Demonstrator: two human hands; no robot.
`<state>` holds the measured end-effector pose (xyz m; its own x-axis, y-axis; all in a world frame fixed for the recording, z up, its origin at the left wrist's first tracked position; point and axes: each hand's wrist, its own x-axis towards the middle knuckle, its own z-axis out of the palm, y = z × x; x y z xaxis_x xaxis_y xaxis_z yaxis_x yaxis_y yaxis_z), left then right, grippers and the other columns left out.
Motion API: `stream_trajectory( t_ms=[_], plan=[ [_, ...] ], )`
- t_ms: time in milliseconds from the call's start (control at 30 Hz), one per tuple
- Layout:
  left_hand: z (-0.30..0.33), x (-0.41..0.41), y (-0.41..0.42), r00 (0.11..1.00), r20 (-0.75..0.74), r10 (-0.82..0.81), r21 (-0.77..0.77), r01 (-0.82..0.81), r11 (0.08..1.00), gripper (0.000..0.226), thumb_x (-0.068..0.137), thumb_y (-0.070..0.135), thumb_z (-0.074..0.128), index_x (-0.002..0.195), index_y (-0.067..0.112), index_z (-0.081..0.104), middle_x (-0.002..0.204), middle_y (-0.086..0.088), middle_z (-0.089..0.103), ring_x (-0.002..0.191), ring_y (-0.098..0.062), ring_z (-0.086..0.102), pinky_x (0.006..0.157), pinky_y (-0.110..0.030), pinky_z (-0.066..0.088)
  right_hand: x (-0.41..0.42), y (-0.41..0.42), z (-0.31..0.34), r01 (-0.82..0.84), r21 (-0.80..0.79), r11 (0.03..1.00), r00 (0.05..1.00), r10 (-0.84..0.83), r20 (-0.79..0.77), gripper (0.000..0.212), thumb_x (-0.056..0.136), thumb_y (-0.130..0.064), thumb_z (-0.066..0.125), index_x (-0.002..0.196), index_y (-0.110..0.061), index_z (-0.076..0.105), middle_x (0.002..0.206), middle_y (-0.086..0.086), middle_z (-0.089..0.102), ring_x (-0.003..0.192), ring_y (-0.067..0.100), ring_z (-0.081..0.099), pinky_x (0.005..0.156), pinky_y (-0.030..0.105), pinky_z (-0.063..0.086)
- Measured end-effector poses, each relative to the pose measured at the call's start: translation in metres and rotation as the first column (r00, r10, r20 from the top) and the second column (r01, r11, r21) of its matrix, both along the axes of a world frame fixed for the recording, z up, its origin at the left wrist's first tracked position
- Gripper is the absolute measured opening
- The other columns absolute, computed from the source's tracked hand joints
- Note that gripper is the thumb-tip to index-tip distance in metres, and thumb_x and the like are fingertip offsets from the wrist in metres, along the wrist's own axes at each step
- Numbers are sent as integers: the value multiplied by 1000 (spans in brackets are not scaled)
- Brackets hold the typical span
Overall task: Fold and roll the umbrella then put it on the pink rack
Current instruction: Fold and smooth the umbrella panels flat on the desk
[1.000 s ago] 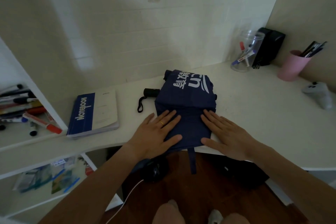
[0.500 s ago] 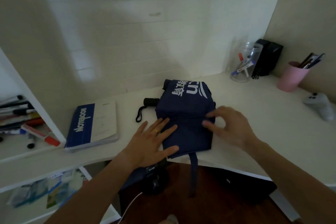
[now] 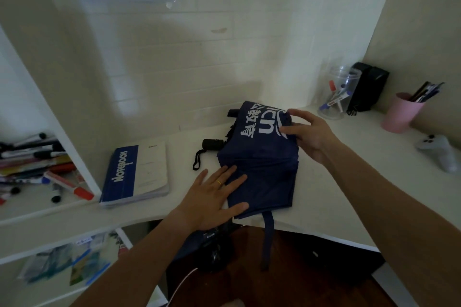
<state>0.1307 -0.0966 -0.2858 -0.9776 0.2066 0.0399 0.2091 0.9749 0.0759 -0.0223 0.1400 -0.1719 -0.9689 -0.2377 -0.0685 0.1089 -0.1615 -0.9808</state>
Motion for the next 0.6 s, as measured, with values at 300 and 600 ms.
stream_trajectory(
  t_ms=[300, 600],
  plan=[
    [3, 7, 0, 998, -64, -2, 9, 2, 1000, 72, 96, 75, 22, 158, 46, 2, 170, 7, 9, 156, -18, 8, 127, -48, 1, 67, 22, -52, -85, 194, 977, 979, 118, -164, 63, 76, 13, 76, 128, -20, 64, 73, 9, 62, 85, 22, 67, 76, 28, 60],
    [27, 20, 14, 814, -173, 555, 756, -251, 604, 66, 76, 73, 67, 119, 24, 62, 118, 6, 54, 96, -12, 58, 83, -26, 50, 81, 34, -88, -163, 361, 918, 899, 289, -330, 65, 87, 7, 69, 135, -35, 55, 94, 28, 60, 103, 37, 65, 98, 50, 55]
  ],
)
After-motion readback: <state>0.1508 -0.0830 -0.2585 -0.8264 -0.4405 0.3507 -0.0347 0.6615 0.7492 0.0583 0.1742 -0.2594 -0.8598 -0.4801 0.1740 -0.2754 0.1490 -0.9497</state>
